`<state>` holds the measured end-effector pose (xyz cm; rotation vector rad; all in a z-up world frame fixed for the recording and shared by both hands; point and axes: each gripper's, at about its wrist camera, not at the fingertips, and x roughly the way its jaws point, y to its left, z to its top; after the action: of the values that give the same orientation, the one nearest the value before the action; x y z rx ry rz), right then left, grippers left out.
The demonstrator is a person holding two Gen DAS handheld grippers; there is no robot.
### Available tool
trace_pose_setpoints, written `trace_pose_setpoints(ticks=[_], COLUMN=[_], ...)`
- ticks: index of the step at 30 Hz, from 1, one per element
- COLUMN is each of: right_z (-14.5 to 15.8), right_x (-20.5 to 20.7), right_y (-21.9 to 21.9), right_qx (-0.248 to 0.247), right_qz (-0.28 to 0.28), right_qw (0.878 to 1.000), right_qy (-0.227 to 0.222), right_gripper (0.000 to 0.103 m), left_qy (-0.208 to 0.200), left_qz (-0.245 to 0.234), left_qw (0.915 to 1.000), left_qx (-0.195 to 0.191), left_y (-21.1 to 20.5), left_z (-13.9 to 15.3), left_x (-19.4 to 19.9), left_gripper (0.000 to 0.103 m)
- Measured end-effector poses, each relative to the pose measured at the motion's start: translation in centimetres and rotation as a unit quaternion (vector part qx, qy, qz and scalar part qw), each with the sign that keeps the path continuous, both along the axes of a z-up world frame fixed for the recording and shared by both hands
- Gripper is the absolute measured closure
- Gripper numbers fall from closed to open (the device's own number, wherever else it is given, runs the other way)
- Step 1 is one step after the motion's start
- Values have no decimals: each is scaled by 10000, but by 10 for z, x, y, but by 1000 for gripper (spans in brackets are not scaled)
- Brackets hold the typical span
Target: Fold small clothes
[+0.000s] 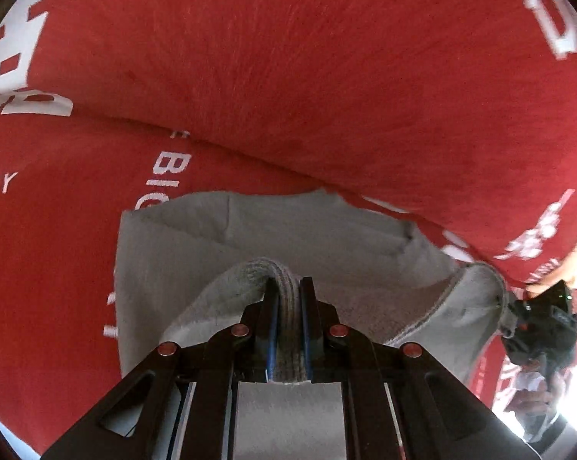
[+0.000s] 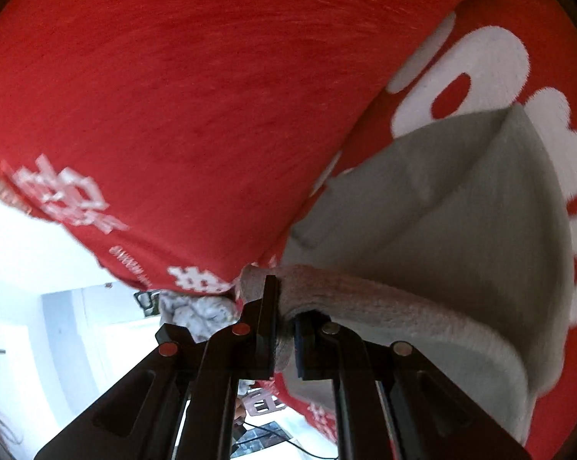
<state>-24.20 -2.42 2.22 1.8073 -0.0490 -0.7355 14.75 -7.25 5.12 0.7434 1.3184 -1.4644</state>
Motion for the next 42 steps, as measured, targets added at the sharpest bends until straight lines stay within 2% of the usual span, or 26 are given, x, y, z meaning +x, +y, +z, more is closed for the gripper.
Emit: trace_pose_setpoints(ticks=[3,4,6,8,9,10,11,12,13,15,18,19,21,22,25,27,29,32,35,37,40,42], right_z=[-23,-29,-35,-38,-39,-38,-35,-33,-30,-26,-22,-22,-23,-26,-37,-45,-49,-51,-46,-44,-33,-29], right_x=[-4,-5,-8,-11,-14,-17,-21,-26,-28,-34,-33,-28,-21,-16,-10,-7,-11,-22,-31,-36,-40,-33], right_y=[-11,-14,-17,-21,-22,-23,-23,-23,-24,-23,-23,-25,-28,-29,-30,-27,-23,-15,-12,-10,-9,-10], right_qx=[227,292,380,440,441,432,406,380,356,305,228,214,265,337,523,664,694,717,755,763,782,824], right_qz=[-140,-191,-224,-265,-305,-358,-441,-542,-616,-659,-440,-266,-36,82,268,450,514,460,414,384,187,71], right_qw=[9996,9994,9990,9987,9986,9984,9982,9977,9974,9973,9986,9991,9978,9958,9915,9862,9838,9845,9845,9839,9791,9771], right_qy=[-56,-66,-31,-20,13,49,74,111,131,106,158,255,604,852,1160,1450,1574,1530,1528,1569,1868,1962], right_gripper=[94,92,91,83,73,59,52,49,49,49,52,61,71,72,73,74,79,79,78,76,76,75], left_qy=[-143,-186,-265,-226,-286,-430,-581,-702,-789,-768,-642,-621,-765,-867,-1267,-1469,-1569,-1766,-1609,-1611,-1925,-1968], left_qz=[207,282,494,600,637,648,647,659,718,687,634,522,325,225,119,250,461,767,1019,963,663,520], left_qw=[9996,9991,9974,9967,9964,9960,9955,9950,9943,9945,9957,9966,9965,9959,9913,9880,9855,9797,9790,9798,9772,9769], left_qx=[163,251,458,503,477,434,385,264,50,-207,-203,-148,28,134,328,402,447,552,727,695,601,646], left_y=[-12,-14,-19,-23,-25,-26,-28,-28,-26,-23,-20,-18,-16,-15,-10,-9,-11,-18,-21,-17,-9,-1], left_z=[-18,-23,-31,-30,-27,-21,-15,-8,3,17,18,14,-1,-11,-40,-51,-56,-60,-63,-60,-53,-51], left_x=[2,3,8,12,13,13,13,14,15,16,13,8,-5,-12,-28,-26,-14,9,31,32,29,31], left_gripper=[91,84,79,79,79,73,62,34,26,26,26,26,26,26,26,26,26,26,26,26,26,26])
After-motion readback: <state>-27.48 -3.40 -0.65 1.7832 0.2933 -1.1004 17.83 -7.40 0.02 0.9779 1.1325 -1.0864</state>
